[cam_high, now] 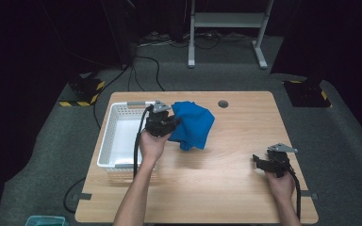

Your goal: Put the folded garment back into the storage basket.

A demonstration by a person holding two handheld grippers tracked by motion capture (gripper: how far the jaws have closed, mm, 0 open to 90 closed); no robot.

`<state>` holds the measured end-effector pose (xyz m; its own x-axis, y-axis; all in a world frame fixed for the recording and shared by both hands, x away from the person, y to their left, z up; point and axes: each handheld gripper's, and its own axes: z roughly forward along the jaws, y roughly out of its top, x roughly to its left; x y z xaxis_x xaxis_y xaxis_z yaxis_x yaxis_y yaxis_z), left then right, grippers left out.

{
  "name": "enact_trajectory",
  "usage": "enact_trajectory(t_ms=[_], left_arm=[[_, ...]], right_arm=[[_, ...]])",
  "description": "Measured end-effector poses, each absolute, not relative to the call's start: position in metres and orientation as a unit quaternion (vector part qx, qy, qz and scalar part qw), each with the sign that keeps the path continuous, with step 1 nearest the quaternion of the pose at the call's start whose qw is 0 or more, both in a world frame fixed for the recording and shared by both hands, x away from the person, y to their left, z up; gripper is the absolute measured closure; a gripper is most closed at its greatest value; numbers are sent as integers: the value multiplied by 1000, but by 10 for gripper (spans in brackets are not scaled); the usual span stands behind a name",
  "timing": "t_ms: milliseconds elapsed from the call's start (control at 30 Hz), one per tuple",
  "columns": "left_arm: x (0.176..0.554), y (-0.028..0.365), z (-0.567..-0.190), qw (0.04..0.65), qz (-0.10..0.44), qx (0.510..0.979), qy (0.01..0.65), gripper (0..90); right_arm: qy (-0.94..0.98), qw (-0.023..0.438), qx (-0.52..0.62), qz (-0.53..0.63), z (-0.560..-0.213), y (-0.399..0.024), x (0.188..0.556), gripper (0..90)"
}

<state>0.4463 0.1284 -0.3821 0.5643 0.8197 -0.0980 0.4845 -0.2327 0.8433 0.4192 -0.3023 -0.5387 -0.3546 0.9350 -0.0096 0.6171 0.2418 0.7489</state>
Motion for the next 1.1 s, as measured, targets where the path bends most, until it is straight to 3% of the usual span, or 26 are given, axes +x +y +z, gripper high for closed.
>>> enact_trajectory(t_ms=[1100], left_arm=[[442,187,-370,461,198,727,468,782]], right_arm=[[751,237,516,335,-539,-302,419,303]])
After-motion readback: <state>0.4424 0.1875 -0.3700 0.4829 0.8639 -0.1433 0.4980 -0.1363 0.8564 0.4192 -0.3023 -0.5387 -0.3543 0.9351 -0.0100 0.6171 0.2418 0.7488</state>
